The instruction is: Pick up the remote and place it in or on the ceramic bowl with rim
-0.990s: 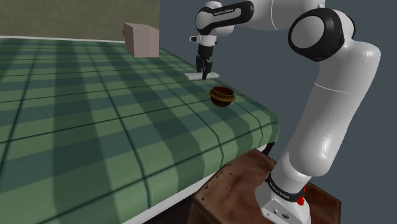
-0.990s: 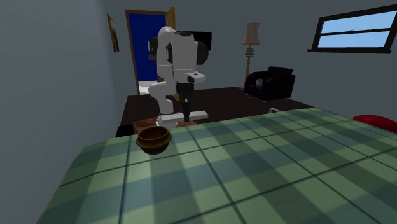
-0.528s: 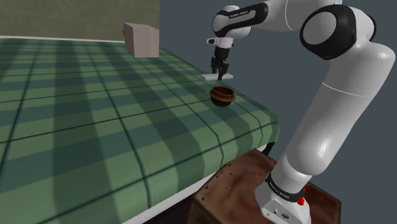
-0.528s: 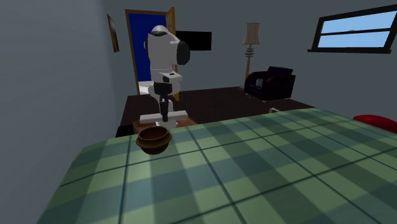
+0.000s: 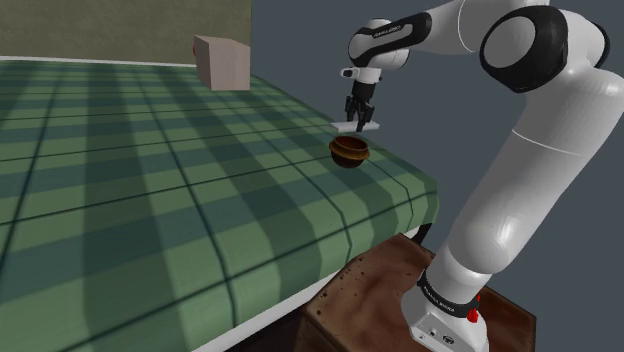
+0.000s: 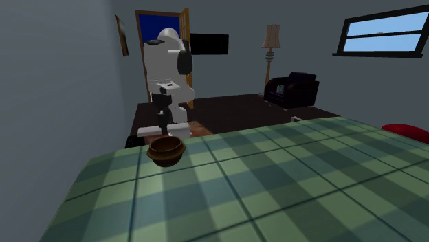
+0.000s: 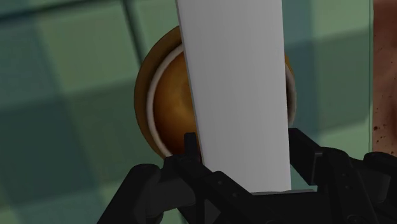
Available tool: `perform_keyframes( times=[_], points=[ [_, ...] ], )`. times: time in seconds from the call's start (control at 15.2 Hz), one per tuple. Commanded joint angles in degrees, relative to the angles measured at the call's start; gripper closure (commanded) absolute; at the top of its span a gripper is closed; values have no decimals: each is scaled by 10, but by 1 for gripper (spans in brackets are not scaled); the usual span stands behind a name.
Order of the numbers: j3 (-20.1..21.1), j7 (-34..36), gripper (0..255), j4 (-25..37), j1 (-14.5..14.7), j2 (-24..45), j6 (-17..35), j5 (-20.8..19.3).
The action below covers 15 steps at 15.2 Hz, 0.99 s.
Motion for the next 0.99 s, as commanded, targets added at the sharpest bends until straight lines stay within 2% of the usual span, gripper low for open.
perform_keyframes(
  times=[0.0,0.53,0.92],
  points=[
    [-1,-2,255,-11,-1,3,14,1],
    [-1,-8,255,-56,-2,22,76,9],
    [-1,-8,255,-56,-2,22,76,9]
  ],
)
